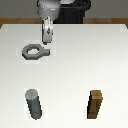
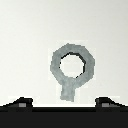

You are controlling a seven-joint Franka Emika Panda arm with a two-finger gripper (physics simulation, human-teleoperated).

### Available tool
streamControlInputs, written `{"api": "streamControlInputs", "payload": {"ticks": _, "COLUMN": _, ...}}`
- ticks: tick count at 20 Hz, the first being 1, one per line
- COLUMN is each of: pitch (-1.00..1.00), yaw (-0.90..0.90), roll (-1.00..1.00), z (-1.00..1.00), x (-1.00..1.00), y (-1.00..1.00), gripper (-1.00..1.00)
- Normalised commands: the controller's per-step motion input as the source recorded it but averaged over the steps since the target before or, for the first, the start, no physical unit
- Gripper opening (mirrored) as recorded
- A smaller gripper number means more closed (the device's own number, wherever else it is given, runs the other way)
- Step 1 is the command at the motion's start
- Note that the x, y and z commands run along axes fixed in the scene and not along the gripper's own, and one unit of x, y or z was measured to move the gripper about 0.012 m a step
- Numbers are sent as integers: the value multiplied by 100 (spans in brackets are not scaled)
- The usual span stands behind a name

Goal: Put the loop with the handle onto the peg.

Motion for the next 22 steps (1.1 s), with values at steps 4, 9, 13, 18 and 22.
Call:
{"api": "streamControlInputs", "payload": {"ticks": 4, "pitch": 0, "yaw": 0, "roll": 0, "z": 0, "x": 50, "y": 0, "gripper": 100}}
{"api": "streamControlInputs", "payload": {"ticks": 9, "pitch": 0, "yaw": 0, "roll": 0, "z": 0, "x": 20, "y": 0, "gripper": 100}}
{"api": "streamControlInputs", "payload": {"ticks": 13, "pitch": 0, "yaw": 0, "roll": 0, "z": 0, "x": -75, "y": 0, "gripper": 100}}
{"api": "streamControlInputs", "payload": {"ticks": 18, "pitch": 0, "yaw": 0, "roll": 0, "z": -60, "x": -40, "y": 0, "gripper": 100}}
{"api": "streamControlInputs", "payload": {"ticks": 22, "pitch": 0, "yaw": 0, "roll": 0, "z": 0, "x": -25, "y": 0, "gripper": 100}}
